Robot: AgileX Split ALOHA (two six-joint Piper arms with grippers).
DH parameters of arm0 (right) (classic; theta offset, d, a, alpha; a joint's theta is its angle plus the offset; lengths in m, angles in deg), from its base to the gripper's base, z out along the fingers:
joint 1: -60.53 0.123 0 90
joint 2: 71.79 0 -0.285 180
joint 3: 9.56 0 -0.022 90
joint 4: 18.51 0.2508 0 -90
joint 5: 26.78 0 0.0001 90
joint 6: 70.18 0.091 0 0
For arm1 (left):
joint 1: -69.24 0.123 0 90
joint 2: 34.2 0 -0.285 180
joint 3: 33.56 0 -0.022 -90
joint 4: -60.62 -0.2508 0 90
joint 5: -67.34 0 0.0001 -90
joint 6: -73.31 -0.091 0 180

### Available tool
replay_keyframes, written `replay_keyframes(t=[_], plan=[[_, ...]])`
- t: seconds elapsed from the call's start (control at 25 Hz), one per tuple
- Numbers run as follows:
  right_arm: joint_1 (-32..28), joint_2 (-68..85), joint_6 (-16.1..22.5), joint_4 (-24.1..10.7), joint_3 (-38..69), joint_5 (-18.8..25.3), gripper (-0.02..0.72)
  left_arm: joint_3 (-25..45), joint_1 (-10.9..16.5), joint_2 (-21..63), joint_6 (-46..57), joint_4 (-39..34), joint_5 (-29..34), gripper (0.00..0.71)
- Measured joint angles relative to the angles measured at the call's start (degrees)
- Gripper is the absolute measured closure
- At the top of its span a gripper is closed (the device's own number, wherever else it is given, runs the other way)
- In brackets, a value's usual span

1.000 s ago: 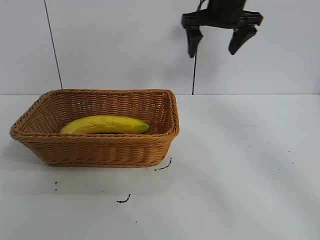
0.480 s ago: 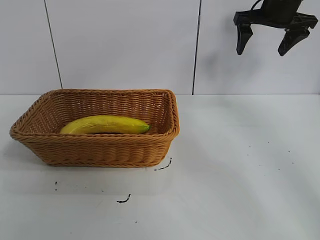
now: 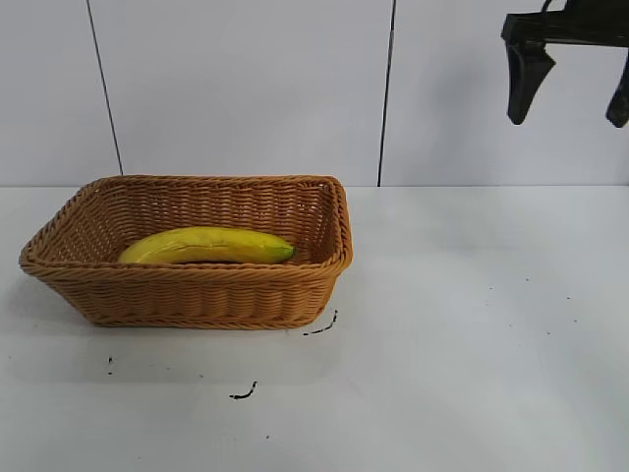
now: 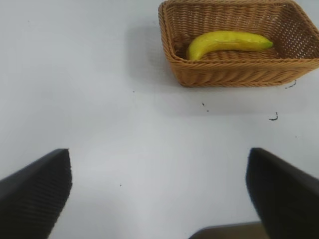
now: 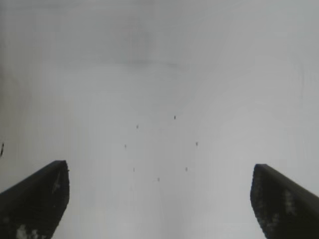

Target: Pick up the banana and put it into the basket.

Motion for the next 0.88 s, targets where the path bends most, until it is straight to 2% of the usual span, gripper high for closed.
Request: replay_keyframes(t=[0.2,0.52,0.68,0.88], plan=[[0.0,14.2,-0.1,0.0,15.9,-0.2,0.011,0.0,0.0,0.0,0.0,0.0,0.0,0.020],[0.0,36.8,-0.1,0.8,38.8,-8.0,0.011,0.0,0.0,0.0,0.0,0.0,0.0,0.020],[0.0,47.6,-0.2,1.8,45.2,-9.4,0.011,0.0,0.0,0.0,0.0,0.0,0.0,0.020],[0.0,60.2,-0.2,2.0,45.7,-10.6,0.011,0.0,0.0,0.0,0.0,0.0,0.0,0.020]])
